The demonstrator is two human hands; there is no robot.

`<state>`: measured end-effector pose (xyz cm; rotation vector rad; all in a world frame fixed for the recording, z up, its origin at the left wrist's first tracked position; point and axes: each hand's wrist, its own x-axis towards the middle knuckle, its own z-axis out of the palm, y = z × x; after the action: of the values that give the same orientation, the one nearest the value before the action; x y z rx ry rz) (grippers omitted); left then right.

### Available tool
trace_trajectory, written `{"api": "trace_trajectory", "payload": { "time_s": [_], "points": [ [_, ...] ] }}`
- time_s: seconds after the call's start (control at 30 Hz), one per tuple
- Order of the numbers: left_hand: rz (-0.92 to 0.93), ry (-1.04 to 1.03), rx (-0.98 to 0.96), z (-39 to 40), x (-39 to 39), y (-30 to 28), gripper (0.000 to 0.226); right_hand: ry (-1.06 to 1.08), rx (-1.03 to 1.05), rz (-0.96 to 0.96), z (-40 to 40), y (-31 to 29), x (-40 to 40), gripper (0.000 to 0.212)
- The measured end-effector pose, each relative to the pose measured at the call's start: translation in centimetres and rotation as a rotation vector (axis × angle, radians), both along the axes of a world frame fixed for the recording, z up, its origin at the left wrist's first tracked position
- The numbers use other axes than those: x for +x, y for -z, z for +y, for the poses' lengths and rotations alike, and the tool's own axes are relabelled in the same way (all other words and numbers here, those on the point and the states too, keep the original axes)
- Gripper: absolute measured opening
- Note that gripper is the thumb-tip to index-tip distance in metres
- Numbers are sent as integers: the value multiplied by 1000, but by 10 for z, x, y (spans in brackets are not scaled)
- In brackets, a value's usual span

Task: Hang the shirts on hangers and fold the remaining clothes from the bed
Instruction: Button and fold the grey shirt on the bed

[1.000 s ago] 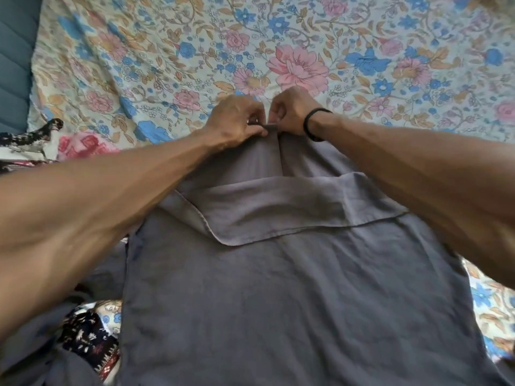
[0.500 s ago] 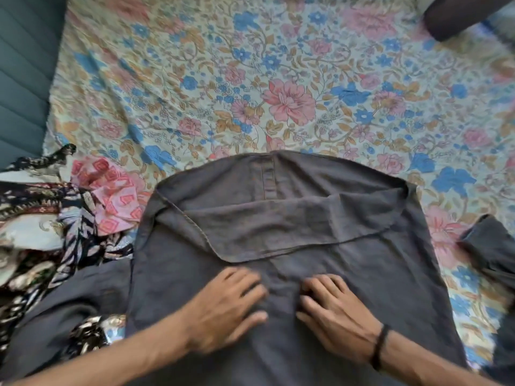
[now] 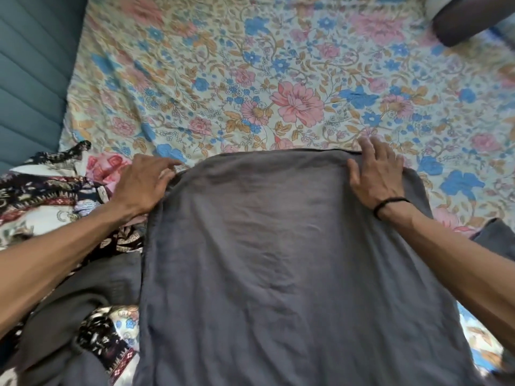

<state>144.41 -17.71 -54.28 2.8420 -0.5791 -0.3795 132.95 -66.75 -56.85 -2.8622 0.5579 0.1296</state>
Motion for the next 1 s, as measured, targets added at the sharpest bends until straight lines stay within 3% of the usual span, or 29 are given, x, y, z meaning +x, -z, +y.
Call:
{"api": "trace_trajectory", "payload": {
  "time_s": [0.03, 0.17, 0.23, 0.47, 0.53, 0.63, 0.7, 0.77, 0.87, 1.0],
  "points": [
    [38, 57, 0, -1, 0, -2, 36, -33, -9, -15, 4, -3, -5, 60],
    [207, 110, -14, 3, 1, -10, 47, -321, -58, 92, 36, 12, -41, 65],
    [247, 109, -18, 9, 8, -16, 42, -322, -61, 152, 49, 25, -50, 67],
    [27, 377, 227, 16, 4, -21, 38, -245, -86, 180, 56, 32, -51, 69],
    [68, 277, 265, 15, -4, -21, 37, -237, -95, 193, 58, 31, -50, 70],
    [306, 170, 249, 8, 2, -25, 27, -229, -84, 224, 59, 28, -45, 70],
    [424, 72, 147, 9, 15, -32, 20, -233, -85, 240, 59, 26, -43, 71],
    [346, -133, 57, 22, 28, -34, 16, -246, -90, 268, 59, 27, -41, 72],
    [230, -312, 115, 29, 31, -23, 20, -245, -83, 305, 61, 29, -35, 75],
    [-55, -384, 146, -20, -17, -16, 64, -239, -87, 270, 63, 19, -37, 76]
  ]
}}
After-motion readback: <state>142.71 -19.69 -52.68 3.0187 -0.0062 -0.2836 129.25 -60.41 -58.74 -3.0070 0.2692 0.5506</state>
